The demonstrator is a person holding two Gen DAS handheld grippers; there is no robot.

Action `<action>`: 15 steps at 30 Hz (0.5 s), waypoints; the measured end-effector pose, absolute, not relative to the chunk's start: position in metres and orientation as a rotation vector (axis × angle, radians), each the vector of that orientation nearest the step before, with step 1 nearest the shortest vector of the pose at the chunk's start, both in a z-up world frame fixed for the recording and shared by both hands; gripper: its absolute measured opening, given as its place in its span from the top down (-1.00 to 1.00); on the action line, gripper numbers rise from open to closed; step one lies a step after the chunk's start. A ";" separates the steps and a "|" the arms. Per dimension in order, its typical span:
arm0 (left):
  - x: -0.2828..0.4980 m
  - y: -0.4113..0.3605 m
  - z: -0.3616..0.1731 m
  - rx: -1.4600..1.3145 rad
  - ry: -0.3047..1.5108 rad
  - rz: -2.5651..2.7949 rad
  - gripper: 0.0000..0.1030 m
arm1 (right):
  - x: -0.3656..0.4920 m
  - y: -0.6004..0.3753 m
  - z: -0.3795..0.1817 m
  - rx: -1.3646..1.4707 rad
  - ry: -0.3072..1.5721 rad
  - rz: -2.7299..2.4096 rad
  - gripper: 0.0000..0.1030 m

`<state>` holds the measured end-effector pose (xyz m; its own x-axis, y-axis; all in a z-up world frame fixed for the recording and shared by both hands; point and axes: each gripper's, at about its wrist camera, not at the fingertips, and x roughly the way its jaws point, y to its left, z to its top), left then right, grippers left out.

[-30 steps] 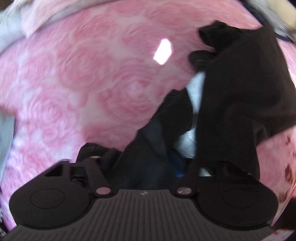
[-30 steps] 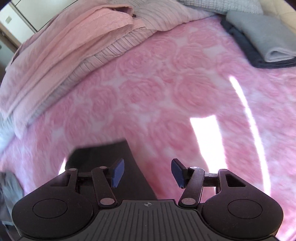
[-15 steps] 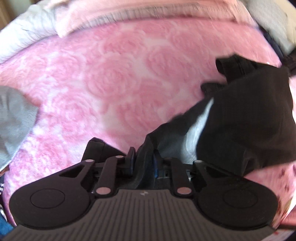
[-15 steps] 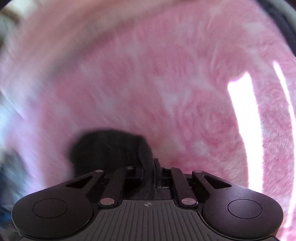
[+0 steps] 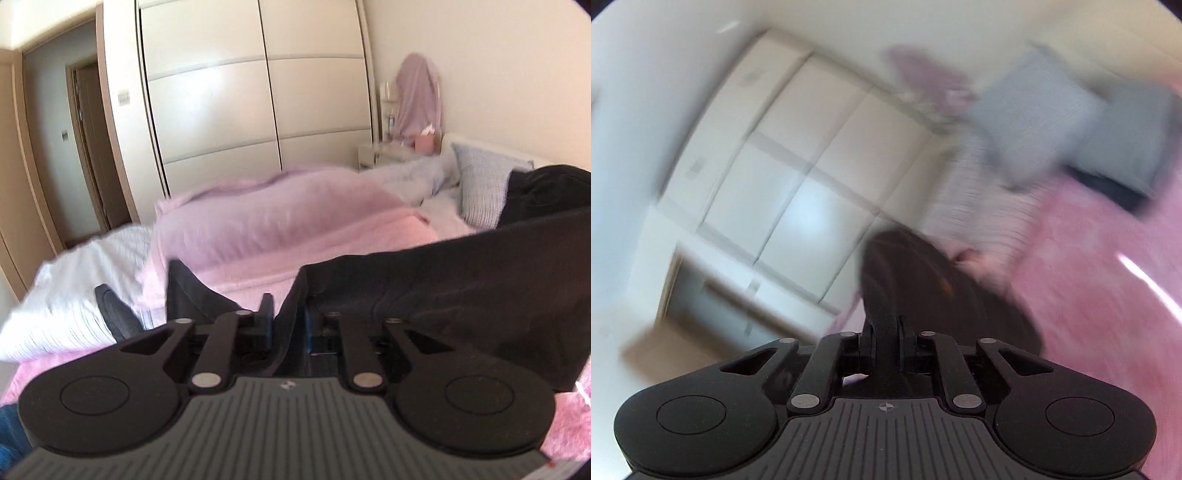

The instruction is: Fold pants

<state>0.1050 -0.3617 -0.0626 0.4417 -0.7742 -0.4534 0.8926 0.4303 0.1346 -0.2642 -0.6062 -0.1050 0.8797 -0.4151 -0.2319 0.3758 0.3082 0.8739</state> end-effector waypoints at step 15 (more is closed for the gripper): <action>0.088 -0.242 -0.194 0.192 1.052 -0.567 -0.18 | -0.359 -0.612 -0.232 1.087 0.820 -0.845 0.19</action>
